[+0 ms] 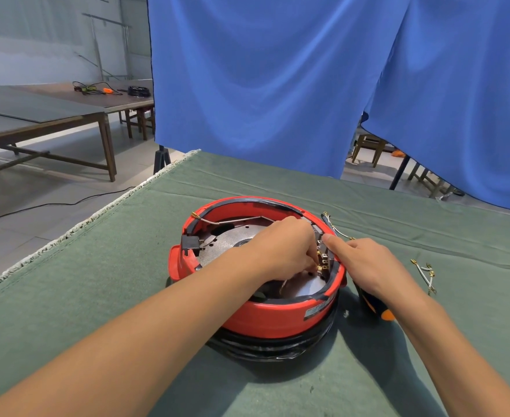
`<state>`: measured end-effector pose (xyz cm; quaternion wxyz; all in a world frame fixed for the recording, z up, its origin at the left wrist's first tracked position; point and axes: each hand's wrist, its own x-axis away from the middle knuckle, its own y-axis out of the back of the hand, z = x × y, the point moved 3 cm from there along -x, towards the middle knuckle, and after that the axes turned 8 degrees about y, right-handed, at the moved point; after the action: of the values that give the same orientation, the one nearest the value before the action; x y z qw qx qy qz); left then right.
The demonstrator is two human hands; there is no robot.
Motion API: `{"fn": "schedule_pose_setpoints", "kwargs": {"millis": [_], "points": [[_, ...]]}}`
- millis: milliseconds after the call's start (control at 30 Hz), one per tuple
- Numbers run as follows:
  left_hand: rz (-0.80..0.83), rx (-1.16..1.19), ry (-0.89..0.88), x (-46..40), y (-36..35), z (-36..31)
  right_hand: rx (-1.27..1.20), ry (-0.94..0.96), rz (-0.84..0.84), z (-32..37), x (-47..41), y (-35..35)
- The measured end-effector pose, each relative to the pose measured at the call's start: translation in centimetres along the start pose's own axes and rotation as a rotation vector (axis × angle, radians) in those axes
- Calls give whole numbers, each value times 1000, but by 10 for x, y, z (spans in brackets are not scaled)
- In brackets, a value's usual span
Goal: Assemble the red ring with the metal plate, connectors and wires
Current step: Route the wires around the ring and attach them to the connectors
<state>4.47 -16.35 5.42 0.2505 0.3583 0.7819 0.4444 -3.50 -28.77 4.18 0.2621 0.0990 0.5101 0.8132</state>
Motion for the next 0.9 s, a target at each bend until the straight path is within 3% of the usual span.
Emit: {"fn": "schedule_pose_setpoints", "kwargs": {"millis": [900], "points": [[-71,-36,-74,-1,-7,-4,46,14,-2,4,3,2]]}}
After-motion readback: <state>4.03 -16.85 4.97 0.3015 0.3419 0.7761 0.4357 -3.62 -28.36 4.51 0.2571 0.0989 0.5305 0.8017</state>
